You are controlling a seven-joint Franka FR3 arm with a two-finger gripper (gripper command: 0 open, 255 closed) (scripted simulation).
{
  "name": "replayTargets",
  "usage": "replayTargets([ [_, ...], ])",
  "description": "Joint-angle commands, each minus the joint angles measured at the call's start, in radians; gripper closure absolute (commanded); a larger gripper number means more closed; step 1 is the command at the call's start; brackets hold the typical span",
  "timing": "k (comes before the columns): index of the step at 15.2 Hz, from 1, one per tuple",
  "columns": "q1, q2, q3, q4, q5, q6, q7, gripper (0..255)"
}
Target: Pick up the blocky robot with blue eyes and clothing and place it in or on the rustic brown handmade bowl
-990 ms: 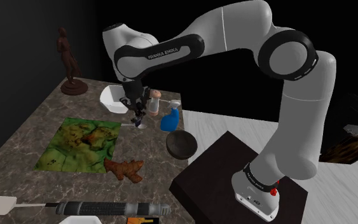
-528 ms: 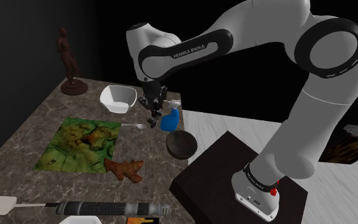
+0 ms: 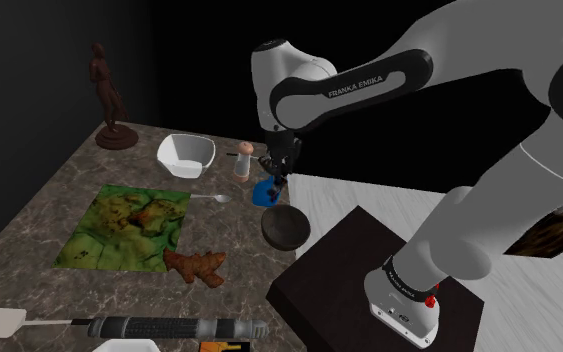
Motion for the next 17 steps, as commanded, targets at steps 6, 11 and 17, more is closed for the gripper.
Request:
replayTargets([
  [6, -0.025, -0.188, -0.043, -0.196, 0.004, 0.022, -0.077, 255],
  [11, -0.028, -0.147, -0.04, -0.23, -0.006, 0.095, -0.061, 255],
  [17, -0.032, -0.089, -0.038, -0.263, -0.022, 0.183, -0.038, 255],
])
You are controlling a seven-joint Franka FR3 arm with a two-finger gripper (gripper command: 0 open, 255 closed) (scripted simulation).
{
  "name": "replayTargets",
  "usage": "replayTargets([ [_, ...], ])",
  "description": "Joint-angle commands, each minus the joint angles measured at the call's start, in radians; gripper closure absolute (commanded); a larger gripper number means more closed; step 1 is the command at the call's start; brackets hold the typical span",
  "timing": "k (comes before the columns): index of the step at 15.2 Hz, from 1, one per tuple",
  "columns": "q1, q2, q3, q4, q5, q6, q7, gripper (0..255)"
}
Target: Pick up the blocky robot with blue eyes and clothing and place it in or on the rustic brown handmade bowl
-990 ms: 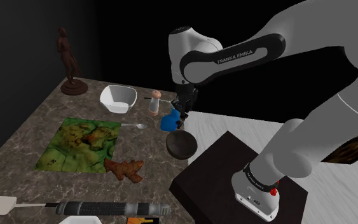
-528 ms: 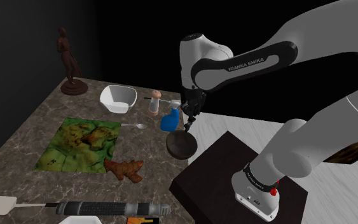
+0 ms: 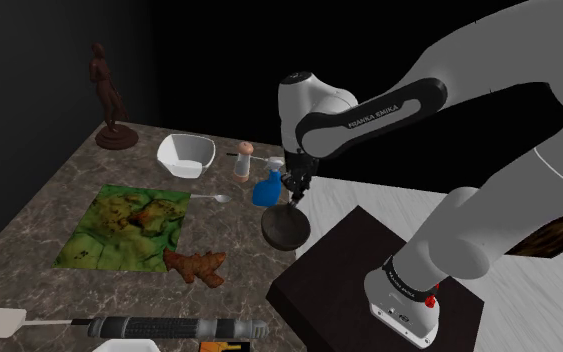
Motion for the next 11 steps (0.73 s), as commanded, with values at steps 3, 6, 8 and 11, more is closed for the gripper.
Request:
replayTargets([
  [3, -0.002, 0.041, 0.002, -0.023, -0.013, 0.063, 0.018, 255],
  [6, -0.005, 0.076, 0.003, -0.034, -0.025, 0.107, 0.032, 255],
  [8, -0.006, 0.101, 0.003, -0.04, -0.034, 0.137, 0.042, 255],
  [11, -0.007, 0.117, 0.003, -0.043, -0.041, 0.155, 0.048, 255],
])
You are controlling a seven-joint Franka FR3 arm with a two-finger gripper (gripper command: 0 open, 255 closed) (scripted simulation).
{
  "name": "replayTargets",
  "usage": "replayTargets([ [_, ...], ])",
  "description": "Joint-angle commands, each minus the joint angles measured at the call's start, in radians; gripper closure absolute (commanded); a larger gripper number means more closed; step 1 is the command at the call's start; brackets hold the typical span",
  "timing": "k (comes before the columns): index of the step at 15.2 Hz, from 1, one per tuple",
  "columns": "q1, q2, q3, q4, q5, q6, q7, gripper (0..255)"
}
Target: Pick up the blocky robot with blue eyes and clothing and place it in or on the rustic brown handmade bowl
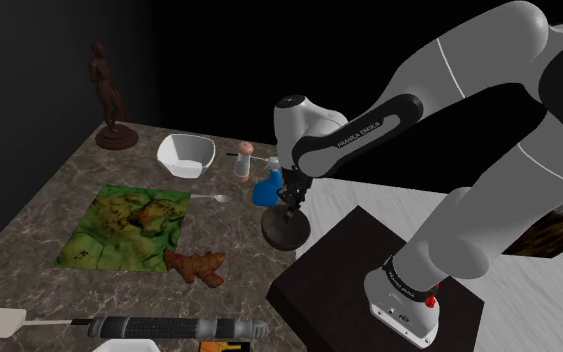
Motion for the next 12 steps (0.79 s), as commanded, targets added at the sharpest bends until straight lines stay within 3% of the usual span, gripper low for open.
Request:
replayTargets([
  [1, 0.0, 0.006, 0.0, 0.001, -0.002, 0.005, 0.002, 255],
  [6, 0.0, 0.006, 0.0, 0.001, -0.002, 0.005, 0.002, 255],
  [7, 0.0, 0.006, 0.0, 0.001, -0.002, 0.005, 0.002, 0],
  [12, 0.0, 0.006, 0.0, 0.001, -0.002, 0.005, 0.002, 0],
])
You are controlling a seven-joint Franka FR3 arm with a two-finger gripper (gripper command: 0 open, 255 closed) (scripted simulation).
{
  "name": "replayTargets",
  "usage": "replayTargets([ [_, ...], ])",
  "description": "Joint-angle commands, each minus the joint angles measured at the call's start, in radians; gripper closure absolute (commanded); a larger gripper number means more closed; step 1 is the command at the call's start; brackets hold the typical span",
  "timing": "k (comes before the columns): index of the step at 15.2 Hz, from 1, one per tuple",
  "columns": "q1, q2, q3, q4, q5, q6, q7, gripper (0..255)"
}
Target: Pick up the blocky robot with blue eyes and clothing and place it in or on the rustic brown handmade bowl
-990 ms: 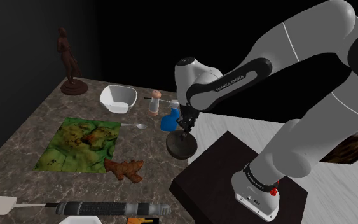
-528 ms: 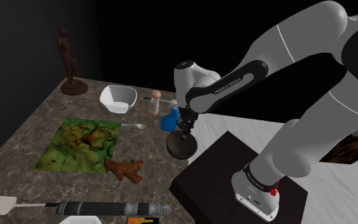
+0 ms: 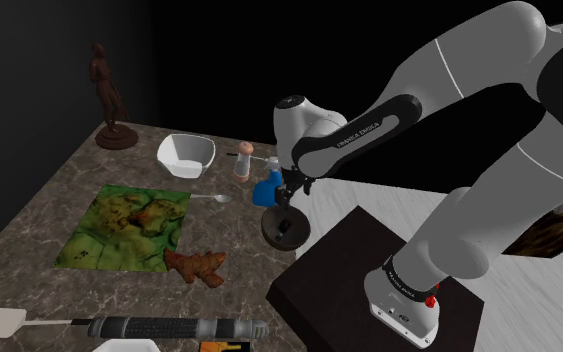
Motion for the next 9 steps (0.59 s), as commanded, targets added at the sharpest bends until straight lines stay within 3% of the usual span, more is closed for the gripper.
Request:
replayTargets([
  [1, 0.004, -0.02, 0.003, 0.018, 0.012, -0.038, -0.007, 0],
  [4, 0.014, -0.067, 0.01, 0.076, 0.039, -0.141, -0.024, 0],
  [9, 0.014, -0.067, 0.01, 0.076, 0.039, -0.141, -0.024, 0],
])
